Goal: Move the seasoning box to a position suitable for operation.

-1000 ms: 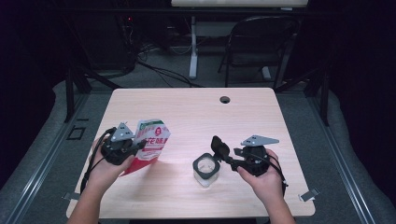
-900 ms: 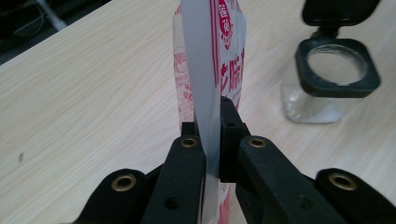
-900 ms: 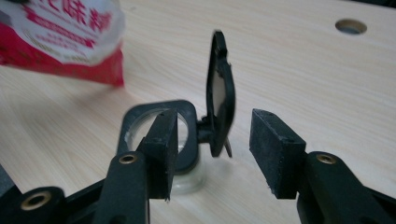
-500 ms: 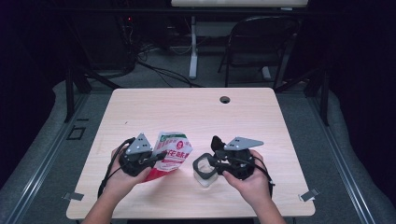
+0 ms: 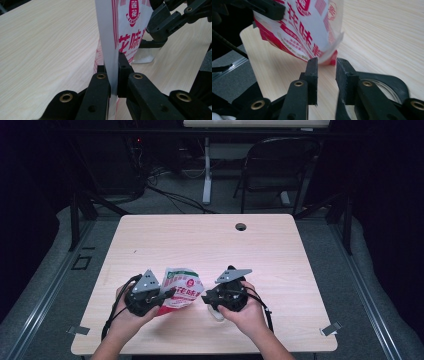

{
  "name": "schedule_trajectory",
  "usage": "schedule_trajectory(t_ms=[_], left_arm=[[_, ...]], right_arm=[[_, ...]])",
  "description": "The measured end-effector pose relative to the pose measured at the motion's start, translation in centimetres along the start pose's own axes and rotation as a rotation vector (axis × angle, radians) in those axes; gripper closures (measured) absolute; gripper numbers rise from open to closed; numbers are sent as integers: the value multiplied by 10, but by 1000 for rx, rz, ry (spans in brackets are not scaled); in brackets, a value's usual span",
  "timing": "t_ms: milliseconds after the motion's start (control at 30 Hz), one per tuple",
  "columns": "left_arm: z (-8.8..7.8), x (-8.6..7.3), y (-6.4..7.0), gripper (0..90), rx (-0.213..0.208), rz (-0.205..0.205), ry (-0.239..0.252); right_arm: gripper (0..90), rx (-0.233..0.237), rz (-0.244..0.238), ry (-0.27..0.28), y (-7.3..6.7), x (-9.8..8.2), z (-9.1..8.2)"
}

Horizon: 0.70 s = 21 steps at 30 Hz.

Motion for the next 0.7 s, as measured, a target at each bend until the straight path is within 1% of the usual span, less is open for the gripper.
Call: schedule_trajectory(t_ms=[67,100,133,167,267,300,333,367,433,467,500,533,567,600,633,700], left_arm=[[-1,-2,1,898,6,-3,-2],[-3,-4,2,897,6,-5,-8],[-3,-4,2,897,6,-5,-8],[-3,-5,2,896,8,-6,-9],[-5,-9,0,888,7,-13,-25],[-5,-11,0,884,11,-18,-26],[-6,-13,0,884,4,-21,-36],[-6,-14,0,883,4,-23,-40],[-6,-17,0,883,10,-22,-52],[-6,-18,0,883,14,-21,-59],[-5,-21,0,880,11,-22,-70],[-5,-21,0,878,11,-22,-70],[-4,-22,0,877,13,-21,-79],[-3,-23,0,877,17,-17,-86],[-1,-24,0,876,17,-17,-80],[-1,-23,1,876,16,-14,-71]], right_arm=[[722,13,-6,-1,-3,2,5],[729,27,-14,-14,-5,2,9],[729,27,-14,-14,-5,2,9],[752,42,-15,-14,-9,3,14],[765,53,-24,-23,-10,4,18],[777,65,-18,-29,-12,3,24],[777,65,-18,-29,-12,3,24],[787,75,-19,-37,-12,3,26],[815,92,-15,-40,-15,3,30],[829,92,-20,-44,-17,4,32],[864,88,-37,-51,-18,4,35],[864,88,-37,-51,-18,4,35],[889,76,-62,-63,-19,3,38],[889,76,-62,-63,-19,3,38],[897,57,-77,-58,-19,2,40],[900,53,-85,-62,-19,2,39]])
Point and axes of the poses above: each handheld gripper's, and its own axes: z roughly forward along the jaws, x roughly out of its top, y roughly to its right, the point moved 6 cm from there along z, roughly forward along the jaws
